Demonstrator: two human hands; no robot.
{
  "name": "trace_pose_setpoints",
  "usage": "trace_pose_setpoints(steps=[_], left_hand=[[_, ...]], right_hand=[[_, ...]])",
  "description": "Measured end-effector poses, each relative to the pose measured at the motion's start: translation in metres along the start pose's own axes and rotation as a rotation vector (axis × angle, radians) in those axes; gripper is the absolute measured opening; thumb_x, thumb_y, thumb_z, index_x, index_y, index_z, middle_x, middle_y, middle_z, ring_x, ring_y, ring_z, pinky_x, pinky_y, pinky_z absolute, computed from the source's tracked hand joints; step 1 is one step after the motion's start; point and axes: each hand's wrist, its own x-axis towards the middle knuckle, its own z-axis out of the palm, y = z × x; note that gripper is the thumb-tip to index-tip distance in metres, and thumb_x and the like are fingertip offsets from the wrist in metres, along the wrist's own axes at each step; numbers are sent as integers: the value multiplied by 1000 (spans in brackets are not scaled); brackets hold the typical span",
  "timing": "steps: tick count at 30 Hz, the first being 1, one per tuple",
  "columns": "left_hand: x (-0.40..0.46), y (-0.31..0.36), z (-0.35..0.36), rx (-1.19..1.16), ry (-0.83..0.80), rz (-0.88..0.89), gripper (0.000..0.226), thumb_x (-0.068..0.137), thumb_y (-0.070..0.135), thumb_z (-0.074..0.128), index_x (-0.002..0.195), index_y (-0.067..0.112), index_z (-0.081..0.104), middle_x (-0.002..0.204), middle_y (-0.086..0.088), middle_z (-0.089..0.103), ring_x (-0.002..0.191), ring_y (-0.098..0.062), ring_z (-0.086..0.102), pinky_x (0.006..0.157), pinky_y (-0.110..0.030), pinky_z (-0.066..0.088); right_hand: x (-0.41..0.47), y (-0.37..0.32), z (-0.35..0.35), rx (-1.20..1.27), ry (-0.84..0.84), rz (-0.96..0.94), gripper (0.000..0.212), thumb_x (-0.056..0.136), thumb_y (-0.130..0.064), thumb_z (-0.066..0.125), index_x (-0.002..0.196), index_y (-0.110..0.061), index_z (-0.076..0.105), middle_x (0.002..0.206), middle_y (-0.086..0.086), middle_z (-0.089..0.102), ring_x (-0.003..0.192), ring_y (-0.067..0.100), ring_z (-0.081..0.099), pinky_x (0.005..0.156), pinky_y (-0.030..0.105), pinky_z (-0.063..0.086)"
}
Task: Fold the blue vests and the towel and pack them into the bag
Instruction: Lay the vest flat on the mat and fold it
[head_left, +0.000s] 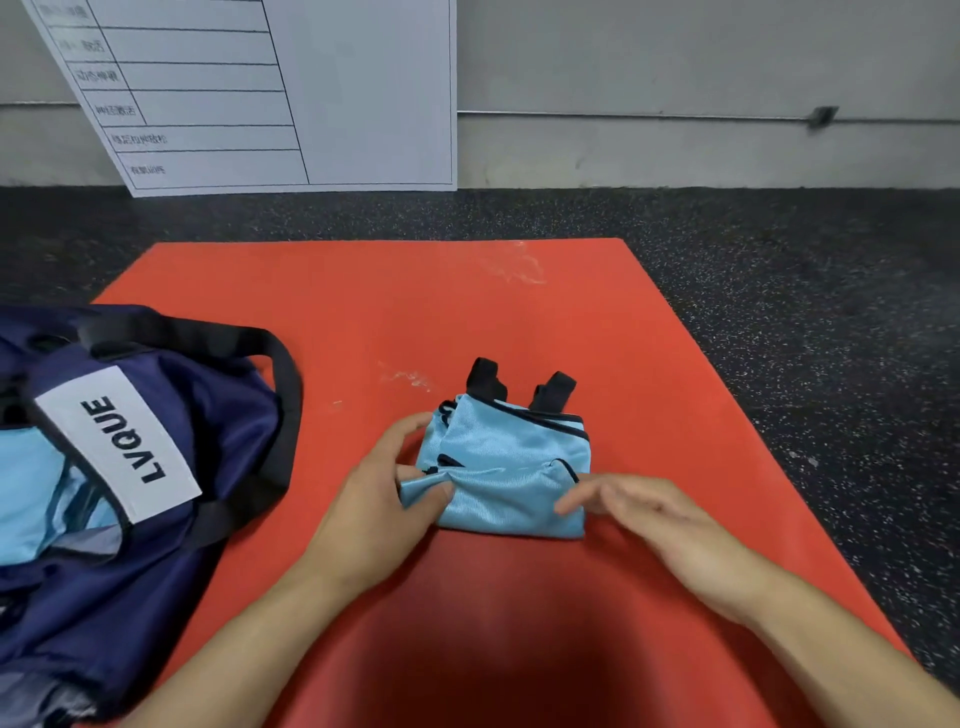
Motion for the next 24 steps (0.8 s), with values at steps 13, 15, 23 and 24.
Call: trace_pose_setpoints(steps=[13,15,23,24], left_hand=[[-23,6,3,-357,-117,25,86,95,16,69,154,52,18,112,-5,76,101,-18,65,98,-26,47],[-19,5,5,-348,-100,27,86,97,8,65,154,52,19,108,-4,77,96,-18,64,96,-27,47],[2,12,12,-267,80,23,68,100,3,58,151,39,33,52,16,52,50,0,40,57,-11,36],[3,9,13,-247,82,12,66,100,7,59,150,43,34,54,15,50,51,-1,39,58,-14,36]], right_hand=[[3,8,15,37,370,98,31,95,-4,68,115,-26,77,61,2,23,63,18,26,61,16,38],[5,7,16,32,384,111,32,96,-4,67,116,-27,77,61,4,23,61,19,26,58,16,37],[16,10,15,-108,387,143,37,99,-6,62,118,-35,73,60,10,31,50,22,55,59,19,48],[17,10,15,-140,388,151,37,99,-6,61,118,-35,73,59,10,32,49,22,58,57,19,47]])
